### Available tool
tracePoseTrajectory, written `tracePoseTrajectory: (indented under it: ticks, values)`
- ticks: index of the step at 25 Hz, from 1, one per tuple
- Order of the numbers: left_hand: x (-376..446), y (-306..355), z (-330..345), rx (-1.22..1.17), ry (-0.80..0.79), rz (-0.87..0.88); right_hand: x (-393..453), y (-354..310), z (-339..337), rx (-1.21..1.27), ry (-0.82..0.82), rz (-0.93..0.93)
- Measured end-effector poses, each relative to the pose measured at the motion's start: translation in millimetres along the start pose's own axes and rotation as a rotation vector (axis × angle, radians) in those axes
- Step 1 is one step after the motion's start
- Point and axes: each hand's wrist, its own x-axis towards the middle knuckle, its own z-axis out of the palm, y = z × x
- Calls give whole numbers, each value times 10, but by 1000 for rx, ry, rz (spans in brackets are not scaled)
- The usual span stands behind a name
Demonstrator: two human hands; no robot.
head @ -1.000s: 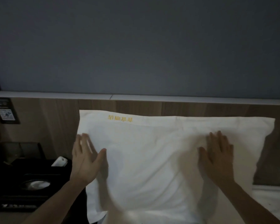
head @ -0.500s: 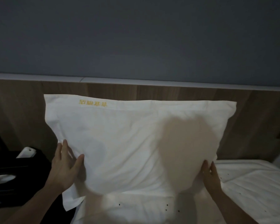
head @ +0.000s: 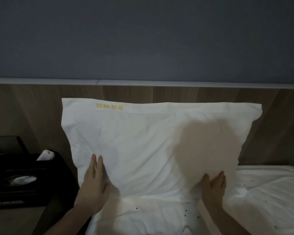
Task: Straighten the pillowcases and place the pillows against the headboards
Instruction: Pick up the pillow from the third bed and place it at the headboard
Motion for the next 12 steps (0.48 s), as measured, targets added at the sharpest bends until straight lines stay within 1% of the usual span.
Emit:
tracePoseTrajectory:
  ticks: [2, 4, 7, 9, 12]
  values:
    - [-193, -20, 101, -2, -82, 38, -215, 38, 101, -21, -53, 6]
    - [-331, -44, 131, -3, -153, 40, -448, 60, 211, -41, -116, -26]
    - [-493, -161, 86, 74, -279, 18, -834, 42, 431, -96, -289, -83]
    - [-654, -218, 58, 145, -388, 28, -1054, 19, 565, -117, -376, -174]
    - [-950, -274, 0, 168, -457, 15, -1327, -2, 625, -178, -474, -325]
